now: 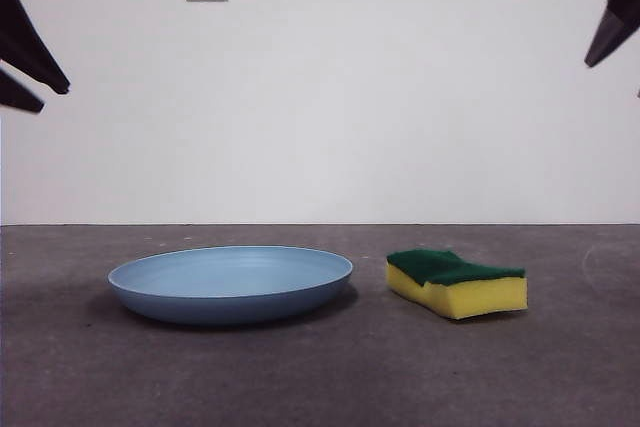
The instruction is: Pick up the plate,pick up the cloth,clean the plate with the cloth
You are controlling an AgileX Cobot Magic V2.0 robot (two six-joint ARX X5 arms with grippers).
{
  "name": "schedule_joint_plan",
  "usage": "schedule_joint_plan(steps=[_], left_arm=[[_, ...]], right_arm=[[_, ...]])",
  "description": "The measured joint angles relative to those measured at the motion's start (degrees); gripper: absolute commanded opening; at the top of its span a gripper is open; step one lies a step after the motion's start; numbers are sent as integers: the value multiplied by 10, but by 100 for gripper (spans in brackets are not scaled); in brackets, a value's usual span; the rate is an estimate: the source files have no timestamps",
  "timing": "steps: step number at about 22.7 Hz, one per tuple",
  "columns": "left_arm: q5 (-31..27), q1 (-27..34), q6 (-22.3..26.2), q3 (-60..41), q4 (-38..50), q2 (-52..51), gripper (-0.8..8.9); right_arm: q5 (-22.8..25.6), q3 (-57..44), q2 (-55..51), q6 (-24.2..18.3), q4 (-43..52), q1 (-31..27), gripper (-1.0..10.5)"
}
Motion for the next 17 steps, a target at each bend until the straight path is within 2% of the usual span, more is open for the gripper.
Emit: schedule_joint_plan(steps=[6,12,17], left_arm=[[-35,-1,-24,28,13,92,314],[-70,-22,-17,122,17,250,313],[-134,-54,-8,167,27,353,313]], right_arm=[[-1,0,0,-1,0,7,476],[-1,0,0,-1,0,12,474],[-1,0,0,-1,0,12,473]])
